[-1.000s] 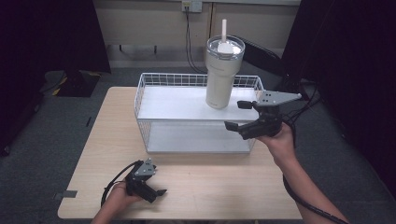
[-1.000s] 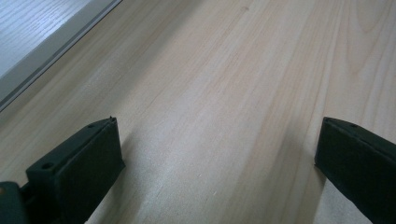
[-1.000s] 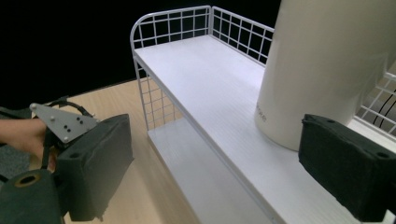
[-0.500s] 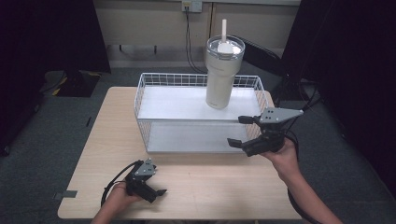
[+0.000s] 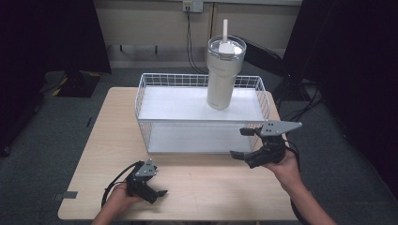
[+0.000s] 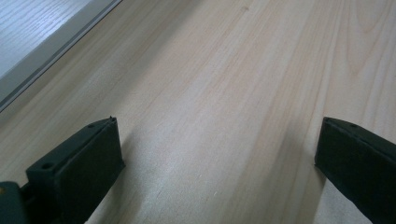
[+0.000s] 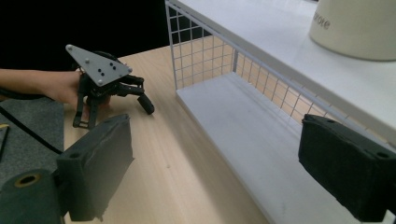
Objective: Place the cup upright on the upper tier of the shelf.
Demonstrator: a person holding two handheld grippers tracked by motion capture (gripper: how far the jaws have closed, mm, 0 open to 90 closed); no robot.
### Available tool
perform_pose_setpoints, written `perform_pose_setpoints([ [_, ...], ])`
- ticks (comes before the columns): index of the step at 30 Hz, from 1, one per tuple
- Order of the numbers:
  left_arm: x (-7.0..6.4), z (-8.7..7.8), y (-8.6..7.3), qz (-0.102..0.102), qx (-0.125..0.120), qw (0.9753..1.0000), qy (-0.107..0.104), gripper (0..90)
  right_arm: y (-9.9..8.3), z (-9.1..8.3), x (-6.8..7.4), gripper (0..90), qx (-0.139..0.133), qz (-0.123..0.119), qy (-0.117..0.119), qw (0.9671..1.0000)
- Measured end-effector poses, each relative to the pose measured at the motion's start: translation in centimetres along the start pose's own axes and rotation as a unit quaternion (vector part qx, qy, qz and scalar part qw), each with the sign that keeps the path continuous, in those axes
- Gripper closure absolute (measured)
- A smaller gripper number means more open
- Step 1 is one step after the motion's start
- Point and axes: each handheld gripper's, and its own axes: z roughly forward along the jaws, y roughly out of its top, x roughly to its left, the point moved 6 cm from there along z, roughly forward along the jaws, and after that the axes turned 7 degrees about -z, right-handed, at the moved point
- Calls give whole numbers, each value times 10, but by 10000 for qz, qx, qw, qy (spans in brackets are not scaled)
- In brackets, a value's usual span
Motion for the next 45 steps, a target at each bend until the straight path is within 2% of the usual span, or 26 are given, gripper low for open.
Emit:
perform_pose_setpoints([
  [14,0,0,0,1,1,10000,0,1,-35,10,11,95,60,72,173,9998],
  [30,0,0,0,1,1,10000,0,1,-74,19,14,95,196,287,183,9992],
  [45,0,0,0,0,-1,10000,0,1,-109,31,20,96,415,381,163,9983],
])
